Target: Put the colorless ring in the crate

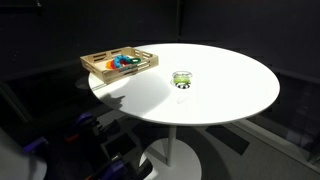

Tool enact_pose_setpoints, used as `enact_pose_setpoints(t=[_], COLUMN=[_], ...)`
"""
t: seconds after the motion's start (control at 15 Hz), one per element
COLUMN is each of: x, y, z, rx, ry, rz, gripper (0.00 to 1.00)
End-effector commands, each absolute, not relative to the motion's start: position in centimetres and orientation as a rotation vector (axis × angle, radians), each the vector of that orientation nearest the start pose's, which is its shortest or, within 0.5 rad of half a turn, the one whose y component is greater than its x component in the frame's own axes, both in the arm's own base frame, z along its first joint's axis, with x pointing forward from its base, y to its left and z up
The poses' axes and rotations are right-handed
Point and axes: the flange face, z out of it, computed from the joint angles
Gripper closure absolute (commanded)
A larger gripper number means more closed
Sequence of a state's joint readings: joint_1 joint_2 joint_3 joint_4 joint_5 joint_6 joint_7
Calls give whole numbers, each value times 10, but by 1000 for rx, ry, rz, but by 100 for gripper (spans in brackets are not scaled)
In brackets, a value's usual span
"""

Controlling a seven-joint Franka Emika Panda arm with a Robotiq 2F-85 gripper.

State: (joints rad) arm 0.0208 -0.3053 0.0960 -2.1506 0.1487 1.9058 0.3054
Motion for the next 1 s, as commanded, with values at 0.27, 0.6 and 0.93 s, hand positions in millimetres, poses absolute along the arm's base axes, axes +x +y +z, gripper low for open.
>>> enact_pose_setpoints(t=[0.27, 0.6, 0.93], x=[504, 523, 540], y=[37, 14, -7], z=[526, 491, 459], rx=[-2968, -2971, -3000], ry=[542, 635, 716], rz=[71, 90, 38], gripper=[0, 0, 0])
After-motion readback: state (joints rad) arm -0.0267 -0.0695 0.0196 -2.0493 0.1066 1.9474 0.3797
